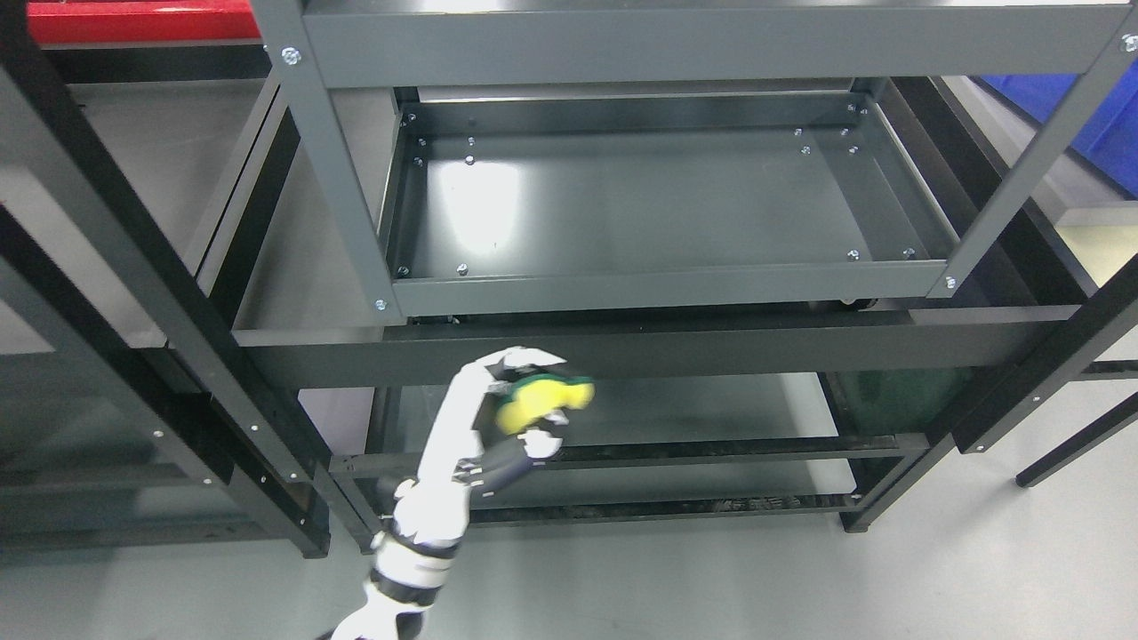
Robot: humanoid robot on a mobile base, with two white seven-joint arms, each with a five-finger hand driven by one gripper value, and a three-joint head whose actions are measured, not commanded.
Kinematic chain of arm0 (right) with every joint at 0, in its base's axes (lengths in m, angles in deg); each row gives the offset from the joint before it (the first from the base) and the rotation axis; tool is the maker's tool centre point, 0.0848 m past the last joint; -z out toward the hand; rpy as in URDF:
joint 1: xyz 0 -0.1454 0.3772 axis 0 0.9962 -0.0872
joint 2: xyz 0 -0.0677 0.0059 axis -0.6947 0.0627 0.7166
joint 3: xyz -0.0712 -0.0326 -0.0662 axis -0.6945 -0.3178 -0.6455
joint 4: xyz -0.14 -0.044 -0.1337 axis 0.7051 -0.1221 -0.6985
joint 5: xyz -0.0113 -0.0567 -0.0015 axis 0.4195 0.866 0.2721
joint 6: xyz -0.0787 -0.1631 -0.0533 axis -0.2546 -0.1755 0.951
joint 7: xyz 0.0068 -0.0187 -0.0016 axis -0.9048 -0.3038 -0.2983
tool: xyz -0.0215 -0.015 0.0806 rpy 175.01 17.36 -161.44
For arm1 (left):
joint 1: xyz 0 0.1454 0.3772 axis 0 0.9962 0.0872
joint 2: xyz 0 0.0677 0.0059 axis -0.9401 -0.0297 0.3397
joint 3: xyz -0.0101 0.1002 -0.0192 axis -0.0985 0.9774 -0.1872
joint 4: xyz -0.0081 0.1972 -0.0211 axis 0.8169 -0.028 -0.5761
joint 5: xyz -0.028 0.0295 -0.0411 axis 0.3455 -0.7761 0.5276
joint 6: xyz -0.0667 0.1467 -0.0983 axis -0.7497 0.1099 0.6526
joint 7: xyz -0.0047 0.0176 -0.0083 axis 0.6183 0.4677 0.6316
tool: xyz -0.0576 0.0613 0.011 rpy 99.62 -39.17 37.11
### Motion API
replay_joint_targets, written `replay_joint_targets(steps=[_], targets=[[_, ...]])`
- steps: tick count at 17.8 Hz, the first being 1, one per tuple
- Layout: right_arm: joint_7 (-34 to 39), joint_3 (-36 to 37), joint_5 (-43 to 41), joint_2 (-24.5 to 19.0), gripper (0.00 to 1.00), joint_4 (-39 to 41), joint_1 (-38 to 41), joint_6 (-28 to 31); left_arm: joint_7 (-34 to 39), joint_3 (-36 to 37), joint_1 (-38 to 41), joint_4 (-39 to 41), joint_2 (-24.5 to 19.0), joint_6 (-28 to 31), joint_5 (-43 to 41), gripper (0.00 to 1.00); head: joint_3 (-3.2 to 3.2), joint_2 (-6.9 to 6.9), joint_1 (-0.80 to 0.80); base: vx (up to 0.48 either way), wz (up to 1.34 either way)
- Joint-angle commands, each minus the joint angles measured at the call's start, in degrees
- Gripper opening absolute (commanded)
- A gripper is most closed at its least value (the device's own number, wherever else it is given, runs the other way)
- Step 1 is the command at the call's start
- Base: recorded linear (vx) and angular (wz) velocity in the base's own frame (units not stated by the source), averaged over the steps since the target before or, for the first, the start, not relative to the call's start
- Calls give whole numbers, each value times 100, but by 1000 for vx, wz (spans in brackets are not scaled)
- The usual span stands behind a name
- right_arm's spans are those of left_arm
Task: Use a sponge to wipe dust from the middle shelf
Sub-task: 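Extend the left hand with the sponge onto the middle shelf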
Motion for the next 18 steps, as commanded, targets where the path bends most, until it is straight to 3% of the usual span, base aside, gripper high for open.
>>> replay_joint_targets(steps=[1,6,8,12,18], targets=[[1,3,0,100,100,100,2,1,-66,2017,-1672,-80,-100,370,-937,1,0,0,0,62,-28],[1,3,0,100,100,100,2,1,-136,3062,-4439,-730,-100,1002,-1667,1,0,0,0,101,53],[1,3,0,100,100,100,2,1,-241,3711,-5904,-1011,-100,1073,-1730,1,0,0,0,139,235],[1,3,0,100,100,100,2,1,-259,4329,-7307,-1223,-100,1012,-1712,2,0,0,0,112,227],[1,3,0,100,100,100,2,1,-364,4409,-8617,-1750,-100,591,-2011,2,0,0,0,58,48]])
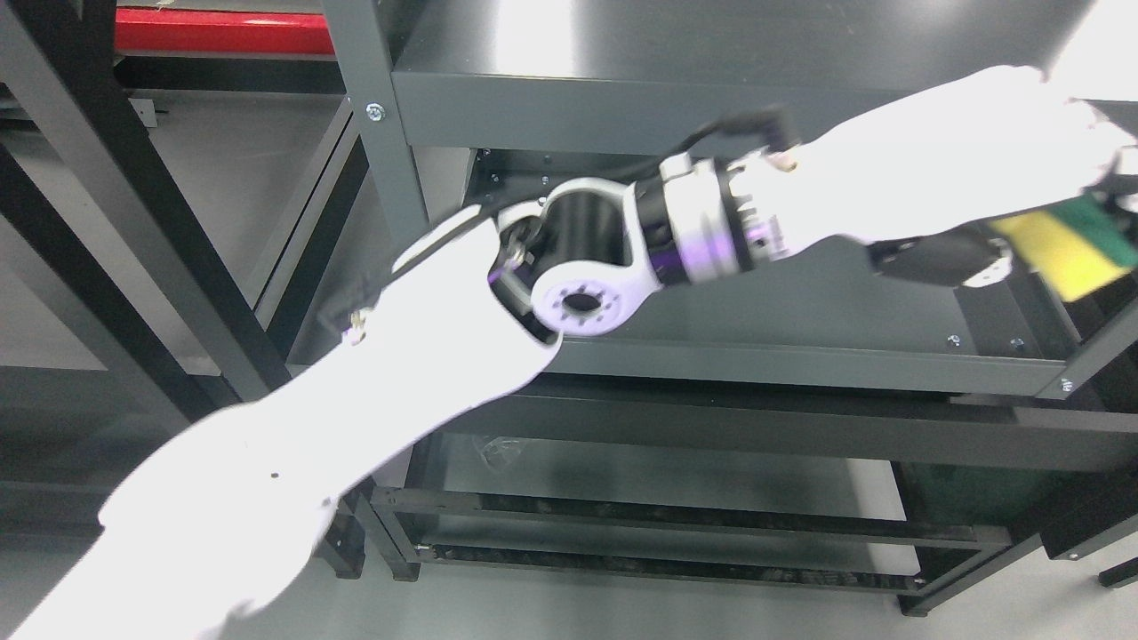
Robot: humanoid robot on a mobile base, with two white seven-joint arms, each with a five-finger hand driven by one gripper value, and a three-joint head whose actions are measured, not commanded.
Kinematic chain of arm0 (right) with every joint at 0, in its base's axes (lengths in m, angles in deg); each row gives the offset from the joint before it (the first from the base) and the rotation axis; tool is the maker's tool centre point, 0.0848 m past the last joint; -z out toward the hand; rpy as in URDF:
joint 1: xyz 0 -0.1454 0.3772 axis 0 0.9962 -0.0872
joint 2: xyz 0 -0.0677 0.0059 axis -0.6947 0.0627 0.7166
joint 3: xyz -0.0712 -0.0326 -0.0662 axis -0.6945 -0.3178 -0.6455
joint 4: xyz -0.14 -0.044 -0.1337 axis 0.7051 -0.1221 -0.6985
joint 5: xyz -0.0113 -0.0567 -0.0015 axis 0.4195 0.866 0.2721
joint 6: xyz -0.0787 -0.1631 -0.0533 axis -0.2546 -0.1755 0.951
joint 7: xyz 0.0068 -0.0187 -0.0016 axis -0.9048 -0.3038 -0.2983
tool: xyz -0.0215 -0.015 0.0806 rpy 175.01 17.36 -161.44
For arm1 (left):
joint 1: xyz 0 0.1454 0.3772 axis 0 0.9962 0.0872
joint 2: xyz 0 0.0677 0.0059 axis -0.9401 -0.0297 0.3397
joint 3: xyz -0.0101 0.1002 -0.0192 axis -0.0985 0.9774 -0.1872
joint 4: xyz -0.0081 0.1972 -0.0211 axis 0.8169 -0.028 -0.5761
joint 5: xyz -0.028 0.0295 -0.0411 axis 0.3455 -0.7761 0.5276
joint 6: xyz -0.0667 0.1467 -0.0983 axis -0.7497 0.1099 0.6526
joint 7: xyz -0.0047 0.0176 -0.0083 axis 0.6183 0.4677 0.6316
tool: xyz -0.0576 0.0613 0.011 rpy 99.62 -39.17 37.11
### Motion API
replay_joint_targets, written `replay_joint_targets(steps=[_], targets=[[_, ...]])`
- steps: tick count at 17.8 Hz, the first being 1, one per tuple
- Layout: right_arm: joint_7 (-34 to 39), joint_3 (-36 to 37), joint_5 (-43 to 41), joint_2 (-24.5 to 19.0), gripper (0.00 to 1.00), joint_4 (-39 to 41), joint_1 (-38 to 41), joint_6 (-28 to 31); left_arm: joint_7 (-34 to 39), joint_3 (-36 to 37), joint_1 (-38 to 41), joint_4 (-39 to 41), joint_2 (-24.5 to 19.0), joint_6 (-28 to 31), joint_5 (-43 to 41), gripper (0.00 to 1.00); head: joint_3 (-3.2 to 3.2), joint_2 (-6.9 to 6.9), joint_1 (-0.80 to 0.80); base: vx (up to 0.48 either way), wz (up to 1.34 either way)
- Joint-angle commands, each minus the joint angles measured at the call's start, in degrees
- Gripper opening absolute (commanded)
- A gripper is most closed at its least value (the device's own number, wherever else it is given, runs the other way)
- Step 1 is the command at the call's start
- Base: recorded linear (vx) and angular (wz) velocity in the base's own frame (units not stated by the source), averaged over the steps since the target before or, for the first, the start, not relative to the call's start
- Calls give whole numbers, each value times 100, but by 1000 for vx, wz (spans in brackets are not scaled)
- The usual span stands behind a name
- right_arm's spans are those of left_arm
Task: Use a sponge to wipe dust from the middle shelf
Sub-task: 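Extend the left hand with the sponge onto the middle shelf, then drag the sponge along the shelf toward the robot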
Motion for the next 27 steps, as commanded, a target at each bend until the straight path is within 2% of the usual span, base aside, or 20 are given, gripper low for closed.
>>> replay_joint_targets(steps=[1,4,7,10,13,16,18,22,25,27], targets=[[22,2,0,100,100,100,0,12,-217,1171,-1658,-967,-101,-311,-315,2,0,0,0,22,38],[22,2,0,100,100,100,0,12,-288,1311,-1659,-1434,-101,-898,-1059,2,0,0,0,18,23],[22,2,0,100,100,100,0,12,-306,1120,-1589,-1435,-101,-1093,-1738,2,0,0,0,0,0],[22,2,0,100,100,100,0,12,-744,338,-1344,-1373,-101,-1469,-2256,1,0,0,0,0,0],[22,2,0,100,100,100,0,12,-1324,-575,-861,-971,-101,-2034,-2372,0,0,0,0,0,0],[22,2,0,100,100,100,0,12,-1606,-1480,-404,-295,-745,-2034,-2328,0,0,0,0,0,0],[22,-7,0,100,100,100,0,12,-2131,-2261,-53,197,-1298,-2034,-2232,0,0,0,0,0,0],[22,2,0,100,100,100,0,12,-2740,-3169,756,674,-2283,-2034,-1355,0,0,0,0,0,0],[22,2,0,100,100,100,0,12,-2784,-3906,1213,998,-3178,-2034,-582,0,0,0,0,0,0],[22,2,0,100,100,100,0,12,-2785,-4137,1460,1087,-3664,-2034,-185,0,0,0,0,0,0]])
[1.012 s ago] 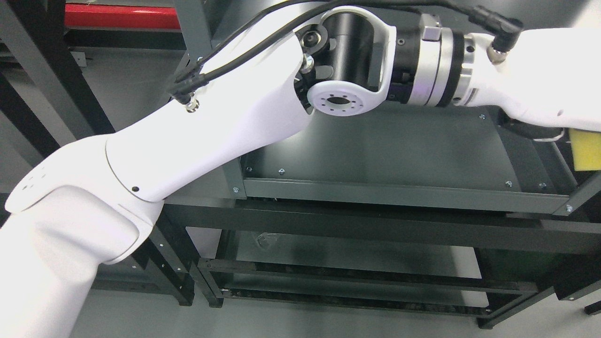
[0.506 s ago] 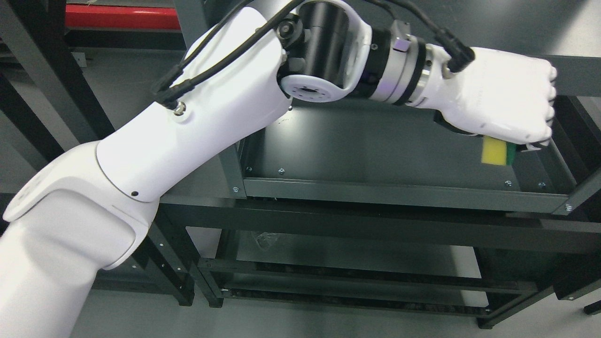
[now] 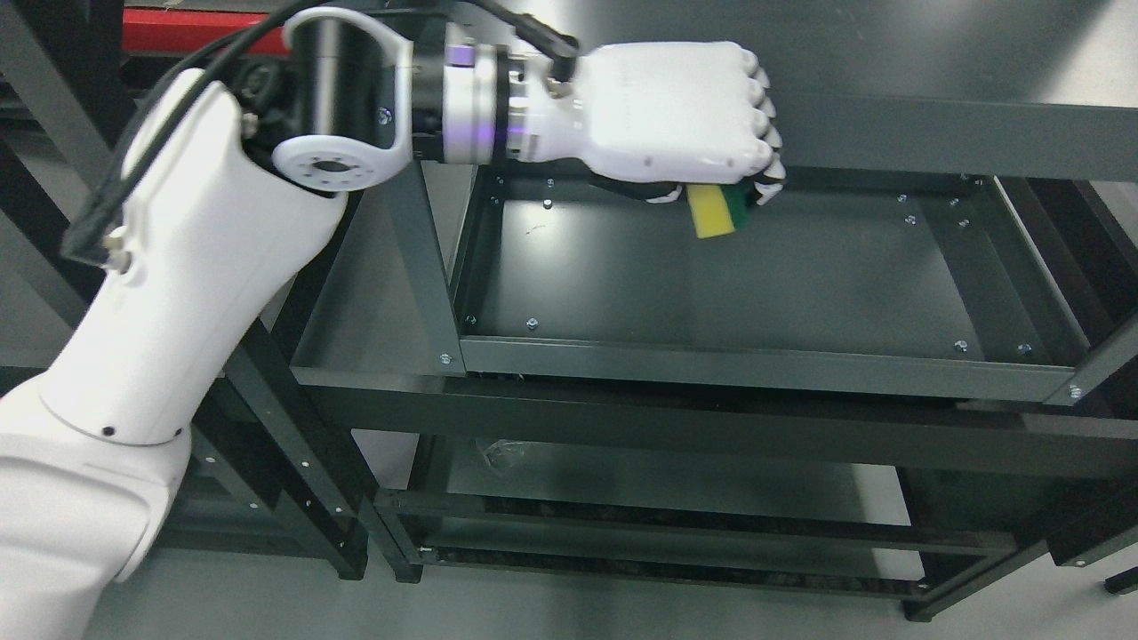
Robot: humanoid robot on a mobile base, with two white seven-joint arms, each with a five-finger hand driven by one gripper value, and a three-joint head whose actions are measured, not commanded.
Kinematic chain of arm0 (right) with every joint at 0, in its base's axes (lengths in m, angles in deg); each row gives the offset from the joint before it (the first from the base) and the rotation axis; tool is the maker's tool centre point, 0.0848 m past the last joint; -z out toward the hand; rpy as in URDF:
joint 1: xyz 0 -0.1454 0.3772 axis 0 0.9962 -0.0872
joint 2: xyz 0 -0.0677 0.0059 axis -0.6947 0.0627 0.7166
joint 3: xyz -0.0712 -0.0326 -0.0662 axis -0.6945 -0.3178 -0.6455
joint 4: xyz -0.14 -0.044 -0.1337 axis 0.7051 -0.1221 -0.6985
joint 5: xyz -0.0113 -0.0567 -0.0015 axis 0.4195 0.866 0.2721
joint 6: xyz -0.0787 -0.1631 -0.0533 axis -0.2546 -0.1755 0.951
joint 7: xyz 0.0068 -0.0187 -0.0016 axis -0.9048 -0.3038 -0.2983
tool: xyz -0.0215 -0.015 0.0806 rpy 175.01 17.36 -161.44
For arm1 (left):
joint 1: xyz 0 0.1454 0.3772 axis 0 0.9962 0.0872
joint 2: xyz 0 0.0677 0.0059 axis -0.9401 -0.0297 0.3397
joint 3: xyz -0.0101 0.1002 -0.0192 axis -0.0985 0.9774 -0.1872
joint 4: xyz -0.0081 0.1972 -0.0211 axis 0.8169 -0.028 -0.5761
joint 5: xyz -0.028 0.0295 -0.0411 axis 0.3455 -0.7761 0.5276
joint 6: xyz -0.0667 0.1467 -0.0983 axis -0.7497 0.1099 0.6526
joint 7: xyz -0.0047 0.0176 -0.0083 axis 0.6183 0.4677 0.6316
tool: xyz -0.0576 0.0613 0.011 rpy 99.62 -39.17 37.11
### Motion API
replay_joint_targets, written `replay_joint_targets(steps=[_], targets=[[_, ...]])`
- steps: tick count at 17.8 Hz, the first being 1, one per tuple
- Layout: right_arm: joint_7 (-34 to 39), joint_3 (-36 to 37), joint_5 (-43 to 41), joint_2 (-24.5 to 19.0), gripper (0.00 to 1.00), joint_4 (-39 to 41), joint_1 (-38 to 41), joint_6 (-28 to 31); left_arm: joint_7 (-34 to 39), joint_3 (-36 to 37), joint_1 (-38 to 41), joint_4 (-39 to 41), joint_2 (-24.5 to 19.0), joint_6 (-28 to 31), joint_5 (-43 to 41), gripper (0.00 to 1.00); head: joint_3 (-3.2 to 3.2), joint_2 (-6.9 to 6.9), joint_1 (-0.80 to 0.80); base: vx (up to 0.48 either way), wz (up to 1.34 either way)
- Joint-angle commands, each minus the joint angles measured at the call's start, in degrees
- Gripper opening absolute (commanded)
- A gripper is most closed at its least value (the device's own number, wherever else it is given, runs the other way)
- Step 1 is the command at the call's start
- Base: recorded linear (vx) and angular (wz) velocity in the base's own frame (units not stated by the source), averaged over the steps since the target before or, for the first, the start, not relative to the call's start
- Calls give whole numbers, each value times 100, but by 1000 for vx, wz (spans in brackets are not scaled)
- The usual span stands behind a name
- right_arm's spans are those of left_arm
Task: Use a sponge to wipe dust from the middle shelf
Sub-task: 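Drag the sponge along the shelf toward the robot, then push the sponge back across the shelf away from the robot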
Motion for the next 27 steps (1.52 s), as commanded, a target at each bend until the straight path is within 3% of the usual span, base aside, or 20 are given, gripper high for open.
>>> replay_joint_targets(steps=[1,4,6,9,13,15,19,24,27], targets=[[-14,2,0,100,100,100,-1,-4,-53,-2092,921,972,-2207,4,1129,0,0,0,0,0,0],[-14,2,0,100,100,100,-1,-4,-53,-2032,931,982,-2087,4,1192,0,0,0,0,0,0],[-14,2,0,100,100,100,-1,-4,-53,-1804,861,964,-1606,4,1140,0,0,0,0,0,0],[-14,2,0,100,100,100,-1,-4,-88,-725,151,641,-552,4,772,0,0,0,0,0,0],[-14,2,0,100,100,100,-1,-4,9,-203,-544,-798,1532,4,-1,0,0,0,0,0,0],[-14,-7,0,100,100,100,-1,-4,288,-107,-869,-1467,1532,4,-457,0,0,0,0,0,0],[-14,2,0,100,100,100,-1,-4,1817,1340,-1177,-1567,1532,4,-662,0,0,0,0,0,0],[-14,2,0,100,100,100,-1,-4,2583,3099,-1468,-1602,1532,4,-154,0,0,-1,0,0,0],[-14,2,0,100,100,100,-1,-4,2830,3680,-1530,-1559,1532,616,6,0,0,-1,0,0,0]])
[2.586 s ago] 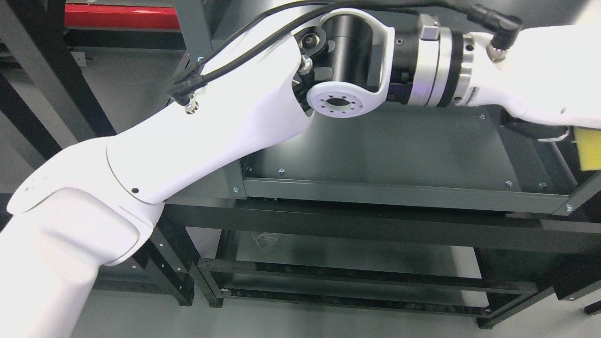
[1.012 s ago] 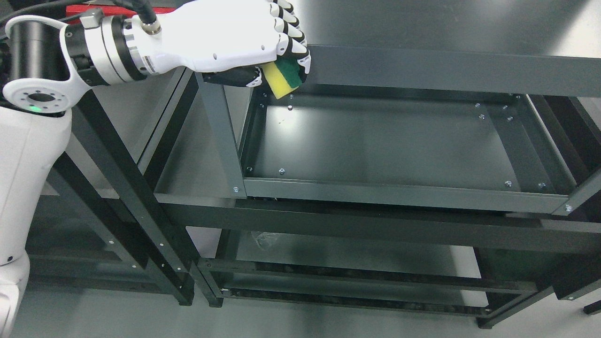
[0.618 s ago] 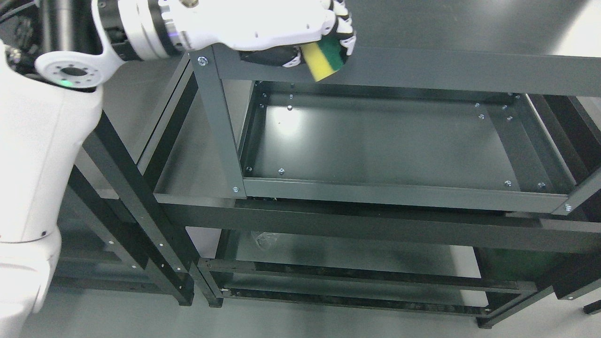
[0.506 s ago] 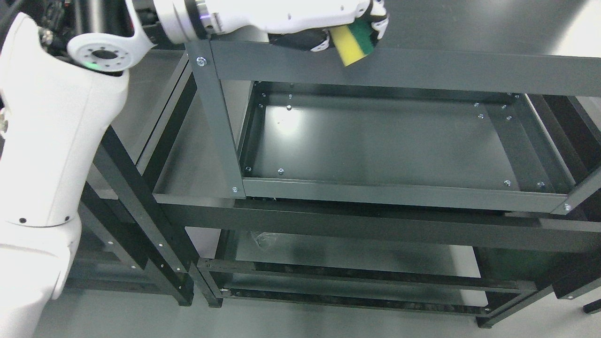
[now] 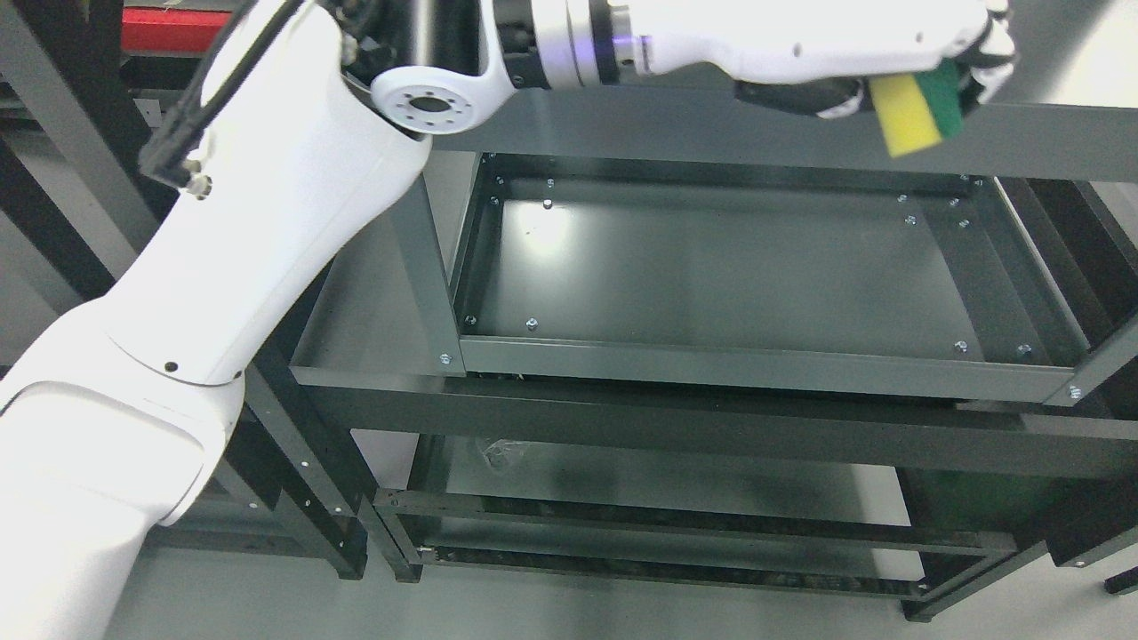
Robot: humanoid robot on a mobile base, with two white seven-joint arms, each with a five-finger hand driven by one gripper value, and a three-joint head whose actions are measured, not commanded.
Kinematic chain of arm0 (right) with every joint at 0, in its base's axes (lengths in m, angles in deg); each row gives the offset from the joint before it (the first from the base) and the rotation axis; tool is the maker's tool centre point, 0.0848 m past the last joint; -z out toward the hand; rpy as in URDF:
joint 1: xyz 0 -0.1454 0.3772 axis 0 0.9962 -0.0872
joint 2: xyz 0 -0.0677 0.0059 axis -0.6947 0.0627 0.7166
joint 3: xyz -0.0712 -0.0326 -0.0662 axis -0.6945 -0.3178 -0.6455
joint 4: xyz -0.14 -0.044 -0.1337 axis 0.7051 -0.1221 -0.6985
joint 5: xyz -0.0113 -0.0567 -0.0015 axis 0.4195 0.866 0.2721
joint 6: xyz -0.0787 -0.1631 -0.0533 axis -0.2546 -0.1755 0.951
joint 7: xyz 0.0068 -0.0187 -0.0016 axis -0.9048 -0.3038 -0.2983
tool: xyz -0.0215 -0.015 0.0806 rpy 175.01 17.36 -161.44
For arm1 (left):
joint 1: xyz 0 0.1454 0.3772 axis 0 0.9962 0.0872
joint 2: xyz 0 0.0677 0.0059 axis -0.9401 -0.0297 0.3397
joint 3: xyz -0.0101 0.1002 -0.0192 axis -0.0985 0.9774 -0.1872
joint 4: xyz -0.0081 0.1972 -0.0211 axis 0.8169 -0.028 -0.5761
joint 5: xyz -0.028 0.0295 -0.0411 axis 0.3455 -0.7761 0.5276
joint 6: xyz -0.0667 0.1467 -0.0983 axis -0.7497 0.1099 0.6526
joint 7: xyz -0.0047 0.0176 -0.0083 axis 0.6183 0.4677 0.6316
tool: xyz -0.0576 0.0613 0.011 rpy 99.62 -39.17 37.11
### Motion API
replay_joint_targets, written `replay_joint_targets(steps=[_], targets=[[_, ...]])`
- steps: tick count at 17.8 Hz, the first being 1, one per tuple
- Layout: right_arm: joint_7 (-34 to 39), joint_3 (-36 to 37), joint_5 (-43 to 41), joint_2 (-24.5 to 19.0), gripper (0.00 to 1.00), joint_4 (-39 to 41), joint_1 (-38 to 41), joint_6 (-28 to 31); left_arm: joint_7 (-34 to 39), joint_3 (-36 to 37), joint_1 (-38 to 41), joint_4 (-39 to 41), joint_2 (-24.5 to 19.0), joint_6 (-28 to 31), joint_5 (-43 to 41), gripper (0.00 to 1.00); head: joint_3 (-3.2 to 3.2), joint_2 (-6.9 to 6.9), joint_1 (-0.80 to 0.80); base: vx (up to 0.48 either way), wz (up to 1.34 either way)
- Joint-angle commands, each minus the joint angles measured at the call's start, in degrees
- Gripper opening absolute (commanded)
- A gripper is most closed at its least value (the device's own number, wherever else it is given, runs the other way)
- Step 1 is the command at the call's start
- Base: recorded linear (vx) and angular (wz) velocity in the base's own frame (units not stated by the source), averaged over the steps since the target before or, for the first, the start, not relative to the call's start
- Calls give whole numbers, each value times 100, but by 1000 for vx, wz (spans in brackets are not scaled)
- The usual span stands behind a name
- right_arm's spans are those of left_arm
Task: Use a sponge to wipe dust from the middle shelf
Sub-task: 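Push the sponge back across the shelf away from the robot, then withdraw the left hand holding the sponge out of the shelf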
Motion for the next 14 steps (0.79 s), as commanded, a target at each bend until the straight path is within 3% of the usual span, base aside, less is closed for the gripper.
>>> replay_joint_targets(steps=[1,4,11,14], targets=[[-1,1,0,100,100,100,0,-3,315,2527,-295,-508,487,639,211,0,0,0,0,0,0],[-1,1,0,100,100,100,0,-3,473,2748,-295,-516,487,1149,220,0,0,0,0,0,0],[-1,1,0,100,100,100,0,-3,448,3064,-216,-165,487,931,817,0,0,0,0,0,0],[-1,1,0,100,100,100,0,-3,430,3161,177,-156,487,948,940,1,0,0,0,0,0]])
